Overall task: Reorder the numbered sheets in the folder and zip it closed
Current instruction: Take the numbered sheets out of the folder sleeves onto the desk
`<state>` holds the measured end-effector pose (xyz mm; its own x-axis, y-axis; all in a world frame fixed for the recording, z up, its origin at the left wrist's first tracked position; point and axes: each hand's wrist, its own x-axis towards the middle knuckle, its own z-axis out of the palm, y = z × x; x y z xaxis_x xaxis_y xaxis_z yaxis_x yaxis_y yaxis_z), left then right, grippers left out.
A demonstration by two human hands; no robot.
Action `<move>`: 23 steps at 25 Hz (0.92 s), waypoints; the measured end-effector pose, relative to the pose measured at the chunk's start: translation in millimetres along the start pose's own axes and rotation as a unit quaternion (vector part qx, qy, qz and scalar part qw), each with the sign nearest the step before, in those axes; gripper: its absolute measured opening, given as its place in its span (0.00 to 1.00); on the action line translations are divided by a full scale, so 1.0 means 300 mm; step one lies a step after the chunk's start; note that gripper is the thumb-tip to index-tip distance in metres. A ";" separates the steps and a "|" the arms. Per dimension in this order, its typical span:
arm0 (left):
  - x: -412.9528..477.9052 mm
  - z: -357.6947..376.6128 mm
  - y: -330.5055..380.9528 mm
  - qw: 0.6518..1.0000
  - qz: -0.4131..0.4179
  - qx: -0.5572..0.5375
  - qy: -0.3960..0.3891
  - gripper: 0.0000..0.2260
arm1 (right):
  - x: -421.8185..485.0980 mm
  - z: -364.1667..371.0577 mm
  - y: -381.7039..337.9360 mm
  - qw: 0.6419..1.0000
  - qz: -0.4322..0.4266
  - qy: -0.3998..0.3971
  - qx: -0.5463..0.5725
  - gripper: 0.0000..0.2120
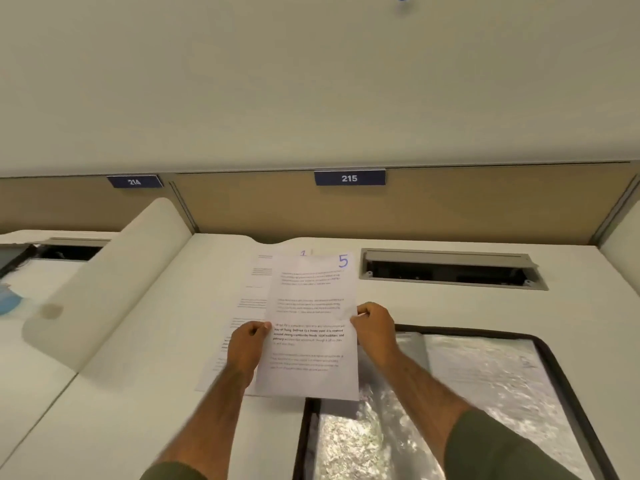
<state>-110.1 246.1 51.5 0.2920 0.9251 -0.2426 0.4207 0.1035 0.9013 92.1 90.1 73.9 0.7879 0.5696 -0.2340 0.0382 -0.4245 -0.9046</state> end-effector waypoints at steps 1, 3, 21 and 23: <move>0.027 -0.053 -0.043 1.000 -0.001 0.005 0.008 0.10 | -0.012 0.082 -0.004 1.000 0.006 0.003 -0.007 0.05; 0.072 -0.145 -0.098 0.999 0.001 0.031 0.010 0.11 | -0.038 0.216 -0.009 0.999 0.024 0.007 -0.021 0.05; 0.262 -0.420 -0.304 0.982 -0.012 0.188 -0.005 0.11 | -0.068 0.671 0.037 0.989 0.090 0.034 -0.109 0.21; 0.266 -0.429 -0.312 0.979 -0.015 0.202 -0.011 0.11 | -0.066 0.676 0.045 0.988 0.094 0.030 -0.123 0.20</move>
<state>-236.9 357.2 -5.9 0.2903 0.9156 -0.2782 0.7342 -0.0266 0.6784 -47.5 215.9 -5.8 0.8303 0.4250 -0.3605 0.0307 -0.6809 -0.7318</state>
